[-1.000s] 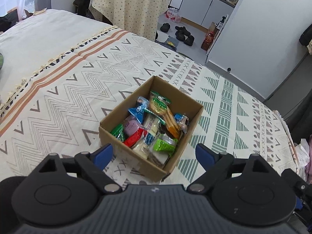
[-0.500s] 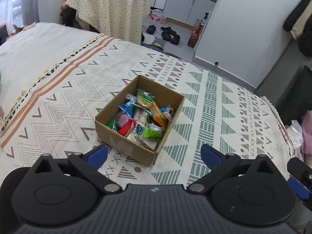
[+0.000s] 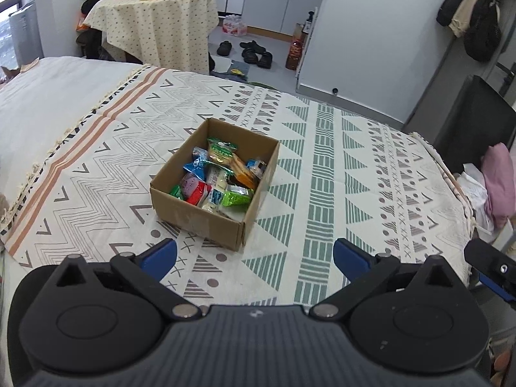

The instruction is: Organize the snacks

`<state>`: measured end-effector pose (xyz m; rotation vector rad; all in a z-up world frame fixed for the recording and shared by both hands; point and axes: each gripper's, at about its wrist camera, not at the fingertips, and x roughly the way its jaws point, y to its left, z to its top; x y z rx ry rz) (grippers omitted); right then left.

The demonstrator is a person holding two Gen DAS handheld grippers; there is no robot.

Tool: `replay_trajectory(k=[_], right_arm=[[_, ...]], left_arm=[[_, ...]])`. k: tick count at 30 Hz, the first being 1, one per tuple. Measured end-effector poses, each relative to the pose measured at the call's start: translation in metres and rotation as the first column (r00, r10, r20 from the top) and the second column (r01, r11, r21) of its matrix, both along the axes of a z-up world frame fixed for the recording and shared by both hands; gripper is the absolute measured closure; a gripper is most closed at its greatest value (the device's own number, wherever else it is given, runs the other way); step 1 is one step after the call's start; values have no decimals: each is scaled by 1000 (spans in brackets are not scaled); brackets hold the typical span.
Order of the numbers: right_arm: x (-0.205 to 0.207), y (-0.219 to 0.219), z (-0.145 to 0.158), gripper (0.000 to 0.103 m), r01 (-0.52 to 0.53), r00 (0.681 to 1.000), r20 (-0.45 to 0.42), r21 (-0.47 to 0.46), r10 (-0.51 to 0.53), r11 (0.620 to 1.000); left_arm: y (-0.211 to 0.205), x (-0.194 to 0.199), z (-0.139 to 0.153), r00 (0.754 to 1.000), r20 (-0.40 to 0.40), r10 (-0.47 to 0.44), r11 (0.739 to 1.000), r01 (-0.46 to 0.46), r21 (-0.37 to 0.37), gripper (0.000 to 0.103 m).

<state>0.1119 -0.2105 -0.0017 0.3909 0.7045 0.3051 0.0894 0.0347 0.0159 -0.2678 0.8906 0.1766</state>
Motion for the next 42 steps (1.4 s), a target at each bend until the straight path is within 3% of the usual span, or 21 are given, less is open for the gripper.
replay_trajectory(k=[24,42], right_arm=[[-56,-1,10,0,52,998,39,-175,-46,983],[-93,3,10,0,56,997,52,-180,-48,982]], left_arm=[[-5,-60,11,991,42,-130,991,129,25,0],[3,-92,20,975,78,-208,978,204,53,0]])
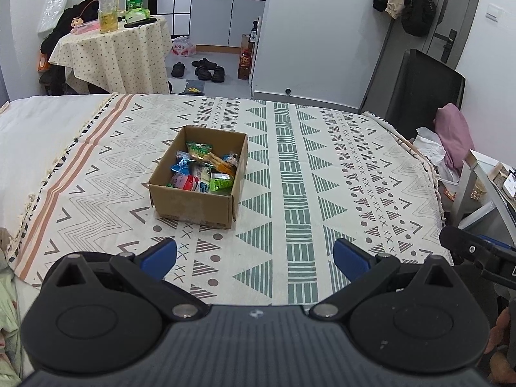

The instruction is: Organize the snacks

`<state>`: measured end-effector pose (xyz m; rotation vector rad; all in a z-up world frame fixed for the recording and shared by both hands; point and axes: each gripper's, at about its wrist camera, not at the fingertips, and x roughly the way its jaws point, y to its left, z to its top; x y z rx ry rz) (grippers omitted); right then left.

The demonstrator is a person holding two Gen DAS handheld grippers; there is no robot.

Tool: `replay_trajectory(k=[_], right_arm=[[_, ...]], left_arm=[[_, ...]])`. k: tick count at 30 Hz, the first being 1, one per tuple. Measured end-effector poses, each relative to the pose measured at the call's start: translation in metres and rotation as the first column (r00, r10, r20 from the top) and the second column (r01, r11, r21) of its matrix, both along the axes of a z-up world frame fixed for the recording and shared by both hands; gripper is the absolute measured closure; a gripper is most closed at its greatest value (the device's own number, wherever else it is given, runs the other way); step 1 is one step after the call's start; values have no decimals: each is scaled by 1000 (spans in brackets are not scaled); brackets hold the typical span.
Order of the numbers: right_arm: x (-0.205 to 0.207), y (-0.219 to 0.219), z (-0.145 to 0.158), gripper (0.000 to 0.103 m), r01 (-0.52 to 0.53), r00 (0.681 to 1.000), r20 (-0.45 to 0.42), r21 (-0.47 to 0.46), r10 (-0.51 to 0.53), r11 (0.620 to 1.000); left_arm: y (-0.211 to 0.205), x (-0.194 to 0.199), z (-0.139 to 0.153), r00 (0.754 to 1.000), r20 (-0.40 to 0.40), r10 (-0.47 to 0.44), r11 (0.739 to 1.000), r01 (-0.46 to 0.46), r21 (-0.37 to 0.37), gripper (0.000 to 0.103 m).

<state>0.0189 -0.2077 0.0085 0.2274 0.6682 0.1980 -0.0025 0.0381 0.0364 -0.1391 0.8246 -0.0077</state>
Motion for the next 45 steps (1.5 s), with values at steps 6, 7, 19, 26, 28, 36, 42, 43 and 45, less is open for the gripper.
replay_trajectory(k=[6,7,19,26,28,36,42,43,45], right_arm=[[-6,-1,2,0,4,1000,6,2,-4,1000],[-6,0,3,0,1,1000,8,1,-1,1000],[-6,5,2,0,-26,1000,1,6,26,1000],[-7,6,2,0,-38,999,2,6,38,999],[-8,7,2,0,-40,999,2,5,40,999],[-8,6,1,0,-36,999,1,7,36,999],[-8,6,2,0,-36,999,1,8,36,999],[-8,6,2,0,-36,999,1,8,36,999],[-8,6,2,0,-36,999,1,8,36,999]], left_arm=[[3,-1,0,1000,0,16,1000,-16,3,0],[4,-1,0,1000,-1,17,1000,-17,7,0],[4,-2,2,1000,0,30,998,-30,47,0],[2,-2,3,1000,0,25,999,-25,48,0],[1,-2,2,1000,1,22,999,-22,49,0],[0,-2,3,1000,1,20,999,-20,51,0],[0,-2,3,1000,1,19,998,-19,54,0],[0,-2,3,1000,0,20,998,-20,53,0],[0,-2,3,1000,0,21,998,-21,52,0]])
